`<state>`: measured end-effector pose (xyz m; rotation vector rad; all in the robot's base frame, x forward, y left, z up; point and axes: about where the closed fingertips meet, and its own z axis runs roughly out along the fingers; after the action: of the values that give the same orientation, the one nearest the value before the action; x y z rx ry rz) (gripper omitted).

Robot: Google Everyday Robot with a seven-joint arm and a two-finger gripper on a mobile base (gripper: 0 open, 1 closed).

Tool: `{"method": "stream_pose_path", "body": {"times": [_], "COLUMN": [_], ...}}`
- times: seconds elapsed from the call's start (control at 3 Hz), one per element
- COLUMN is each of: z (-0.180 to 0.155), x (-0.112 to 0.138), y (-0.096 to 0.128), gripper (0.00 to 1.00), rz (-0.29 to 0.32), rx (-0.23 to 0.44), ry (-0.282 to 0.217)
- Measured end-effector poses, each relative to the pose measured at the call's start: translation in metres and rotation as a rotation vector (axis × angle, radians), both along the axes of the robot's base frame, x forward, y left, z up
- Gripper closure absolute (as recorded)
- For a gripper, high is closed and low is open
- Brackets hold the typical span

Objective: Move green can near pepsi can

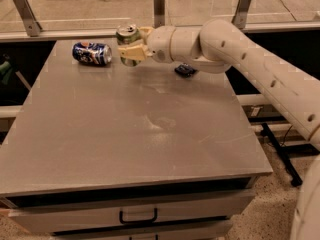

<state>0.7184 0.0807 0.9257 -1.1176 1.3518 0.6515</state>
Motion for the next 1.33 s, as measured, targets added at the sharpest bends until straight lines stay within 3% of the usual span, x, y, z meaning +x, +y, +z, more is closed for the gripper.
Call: {"method": "stream_pose_path", "body": {"times": [0.33,0.67,1.33], "z": [-0.011,-0.017,-0.028], "x": [0.015,0.025,0.035], "y": [0.012,0.027,0.042], "gripper": [1.0,0.82,0.36], "rz": [-0.02,-0.024,-0.025], "rx": [-0.01,-0.001,0.012], "ry": [0.043,0.076,0.114]}}
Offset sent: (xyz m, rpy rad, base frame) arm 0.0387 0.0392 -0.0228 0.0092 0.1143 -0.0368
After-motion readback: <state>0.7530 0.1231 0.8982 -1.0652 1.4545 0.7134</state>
